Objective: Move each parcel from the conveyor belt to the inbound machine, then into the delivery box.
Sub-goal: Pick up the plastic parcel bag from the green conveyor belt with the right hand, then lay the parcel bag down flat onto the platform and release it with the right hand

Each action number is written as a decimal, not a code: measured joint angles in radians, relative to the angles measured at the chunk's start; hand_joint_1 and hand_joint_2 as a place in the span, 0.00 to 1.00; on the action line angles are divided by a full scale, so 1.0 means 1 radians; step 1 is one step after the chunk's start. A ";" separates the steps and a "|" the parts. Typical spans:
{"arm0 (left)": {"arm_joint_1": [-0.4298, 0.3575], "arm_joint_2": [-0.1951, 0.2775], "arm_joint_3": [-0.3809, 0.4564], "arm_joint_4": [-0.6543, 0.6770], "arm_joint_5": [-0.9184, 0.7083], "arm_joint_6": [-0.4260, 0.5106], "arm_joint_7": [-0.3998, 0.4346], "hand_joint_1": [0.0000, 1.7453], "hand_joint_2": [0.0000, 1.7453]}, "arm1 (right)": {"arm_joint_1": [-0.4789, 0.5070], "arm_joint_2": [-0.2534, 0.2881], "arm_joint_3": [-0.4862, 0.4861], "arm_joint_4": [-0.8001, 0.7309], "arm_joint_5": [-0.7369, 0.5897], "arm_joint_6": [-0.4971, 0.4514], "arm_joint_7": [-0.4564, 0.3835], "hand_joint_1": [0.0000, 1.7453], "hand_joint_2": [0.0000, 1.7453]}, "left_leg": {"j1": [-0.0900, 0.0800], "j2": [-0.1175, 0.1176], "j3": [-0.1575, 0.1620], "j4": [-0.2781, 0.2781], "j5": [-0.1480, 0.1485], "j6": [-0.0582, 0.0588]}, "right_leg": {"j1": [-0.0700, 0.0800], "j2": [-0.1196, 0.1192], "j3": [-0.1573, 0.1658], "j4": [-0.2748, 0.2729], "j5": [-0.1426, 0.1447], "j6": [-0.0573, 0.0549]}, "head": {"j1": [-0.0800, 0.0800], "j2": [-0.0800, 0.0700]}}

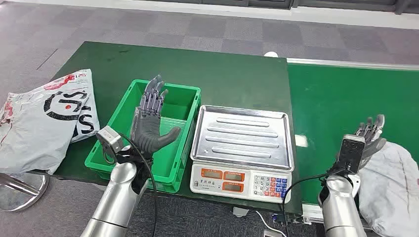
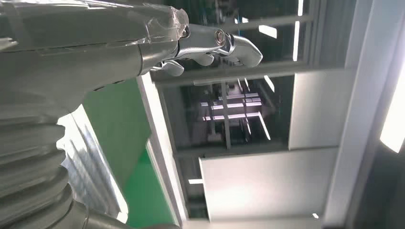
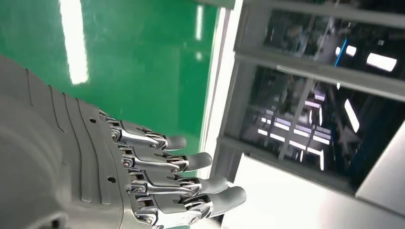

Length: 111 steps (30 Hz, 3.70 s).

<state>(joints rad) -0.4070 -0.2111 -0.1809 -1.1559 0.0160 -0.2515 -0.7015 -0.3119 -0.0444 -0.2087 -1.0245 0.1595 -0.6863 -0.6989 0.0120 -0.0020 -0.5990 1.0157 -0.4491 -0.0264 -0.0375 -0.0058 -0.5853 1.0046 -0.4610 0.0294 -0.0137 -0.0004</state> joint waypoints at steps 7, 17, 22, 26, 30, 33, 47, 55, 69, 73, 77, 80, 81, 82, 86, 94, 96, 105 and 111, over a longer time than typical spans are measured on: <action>-0.028 -0.011 0.013 0.067 -0.008 0.116 0.000 0.00 1.00 | 0.007 -0.051 0.135 0.068 -0.065 0.010 0.000 0.00 1.00 | 0.000 0.000 0.000 0.000 0.000 0.000 | 0.000 0.000 0.000 0.000 0.000 0.000 | 0.000 0.000; -0.041 -0.011 0.013 0.101 -0.020 0.125 0.000 0.00 1.00 | 0.032 -0.072 0.143 0.042 -0.015 -0.010 -0.001 0.00 1.00 | 0.000 0.000 0.000 0.000 0.000 0.000 | 0.000 0.000 0.000 0.000 0.000 0.000 | 0.000 0.000; -0.046 -0.011 0.013 0.108 -0.022 0.131 0.000 0.00 1.00 | 0.046 -0.091 0.139 -0.007 0.017 -0.012 -0.002 0.00 1.00 | 0.000 0.000 0.000 0.000 0.000 0.000 | 0.000 0.000 0.000 0.000 0.000 0.000 | 0.000 0.000; -0.033 -0.011 0.013 0.097 -0.025 0.134 0.000 0.00 1.00 | 0.053 -0.124 0.119 -0.035 0.036 -0.005 0.005 0.00 1.00 | 0.000 0.000 0.000 0.000 0.000 0.000 | 0.000 0.000 0.000 0.000 0.000 0.000 | 0.000 0.000; 0.004 -0.007 0.013 0.064 -0.024 0.134 0.000 0.00 1.00 | 0.055 -0.176 0.069 -0.031 0.142 -0.008 0.102 0.00 1.00 | -0.001 0.000 -0.001 0.000 0.000 0.001 | -0.001 0.000 0.000 0.000 0.000 0.000 | 0.000 0.000; 0.016 -0.005 0.013 0.051 -0.023 0.134 0.000 0.00 1.00 | 0.055 -0.202 0.036 -0.021 0.221 -0.011 0.170 0.00 1.00 | -0.001 0.000 0.000 0.000 0.000 0.001 | -0.001 0.000 0.000 0.000 0.000 0.000 | 0.000 0.000; 0.028 -0.003 0.013 0.036 -0.027 0.130 0.000 0.00 1.00 | 0.024 -0.258 -0.010 0.100 0.521 0.132 0.567 0.00 1.00 | 0.000 -0.001 0.000 0.000 0.000 0.001 | 0.000 -0.001 0.000 0.000 0.000 0.000 | 0.000 0.000; 0.043 -0.002 0.013 0.033 -0.039 0.137 0.000 0.00 1.00 | -0.005 -0.269 -0.010 0.228 0.771 0.354 0.874 0.00 1.00 | 0.000 -0.001 0.000 0.000 0.000 0.000 | 0.000 -0.001 0.000 0.000 0.000 0.000 | 0.000 0.000; 0.049 -0.002 0.013 0.033 -0.041 0.138 0.000 0.00 1.00 | -0.046 -0.270 -0.010 0.320 0.826 0.439 0.933 0.00 1.00 | 0.000 -0.001 0.000 0.000 0.000 0.001 | 0.000 -0.001 0.000 0.000 0.000 0.000 | 0.000 0.000; 0.048 -0.001 0.013 0.034 -0.045 0.146 0.000 0.00 1.00 | -0.054 -0.275 -0.010 0.355 0.858 0.551 0.938 0.00 1.00 | 0.000 -0.001 0.000 0.000 0.000 0.001 | 0.000 -0.002 0.001 0.000 0.000 0.000 | 0.000 0.000; 0.048 0.001 0.013 0.036 -0.040 0.152 0.000 0.00 1.00 | -0.081 -0.279 -0.010 0.403 0.887 0.631 0.919 1.00 1.00 | 0.000 -0.001 0.001 0.000 0.000 0.001 | 0.000 -0.002 0.001 0.000 0.000 0.000 | 0.000 0.000; 0.048 0.004 0.013 0.036 -0.039 0.160 0.000 0.00 1.00 | -0.112 -0.282 -0.010 0.441 0.899 0.676 0.910 1.00 1.00 | 0.000 -0.001 0.001 0.000 0.000 0.001 | 0.000 -0.002 0.003 0.000 0.000 0.000 | 0.000 0.000; 0.048 0.005 0.013 0.036 -0.039 0.164 0.000 0.00 1.00 | -0.123 -0.283 -0.010 0.451 0.904 0.683 0.908 1.00 1.00 | 0.000 -0.001 0.002 0.000 0.000 0.001 | 0.000 -0.002 0.003 0.000 0.000 0.000 | 0.000 0.000; 0.048 0.006 0.013 0.036 -0.039 0.168 0.000 0.00 1.00 | -0.133 -0.283 -0.010 0.461 0.907 0.687 0.906 1.00 1.00 | 0.000 -0.001 0.002 0.000 0.000 0.001 | 0.000 -0.001 0.004 0.000 0.000 0.000 | 0.000 0.000; 0.046 0.017 0.023 0.042 -0.035 0.170 0.000 0.00 1.00 | -0.178 -0.283 -0.008 0.498 0.910 0.704 0.878 1.00 1.00 | 0.000 0.000 0.002 0.000 0.000 0.001 | 0.000 0.000 0.004 0.000 0.001 0.000 | 0.000 0.000; 0.016 0.037 0.100 0.100 -0.016 0.157 0.000 0.00 1.00 | -0.265 -0.276 0.022 0.560 0.893 0.715 0.805 1.00 1.00 | 0.001 0.002 0.002 0.000 0.003 0.000 | 0.001 0.003 0.002 0.000 0.004 -0.001 | 0.000 0.000; 0.011 0.039 0.118 0.113 -0.016 0.157 0.000 0.00 1.00 | -0.278 -0.267 0.023 0.566 0.876 0.699 0.785 1.00 1.00 | 0.001 0.002 0.001 0.000 0.003 0.000 | 0.001 0.003 0.001 0.000 0.004 -0.001 | 0.000 0.000; 0.000 0.040 0.177 0.157 -0.015 0.159 0.000 0.00 1.00 | -0.292 -0.215 0.023 0.513 0.761 0.549 0.625 1.00 1.00 | 0.000 0.000 -0.002 0.000 0.004 0.000 | 0.000 0.001 -0.001 0.001 0.004 0.000 | 0.000 0.000; 0.003 0.035 0.190 0.160 -0.018 0.155 0.000 0.00 1.00 | -0.213 -0.164 0.014 0.285 0.631 0.312 0.429 1.00 1.00 | 0.000 -0.001 -0.002 0.000 0.004 0.000 | 0.001 -0.001 -0.003 0.000 0.004 -0.001 | 0.000 0.000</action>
<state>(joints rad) -0.4043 -0.1762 0.0094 -0.9956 -0.0020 -0.0960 -0.7017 -0.5247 -0.2086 -0.1945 -0.7396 0.7906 -0.3740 -0.2698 0.0124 -0.0031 -0.6013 1.0158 -0.4455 -0.0263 -0.0370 -0.0064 -0.5878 1.0051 -0.4571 0.0289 -0.0137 -0.0004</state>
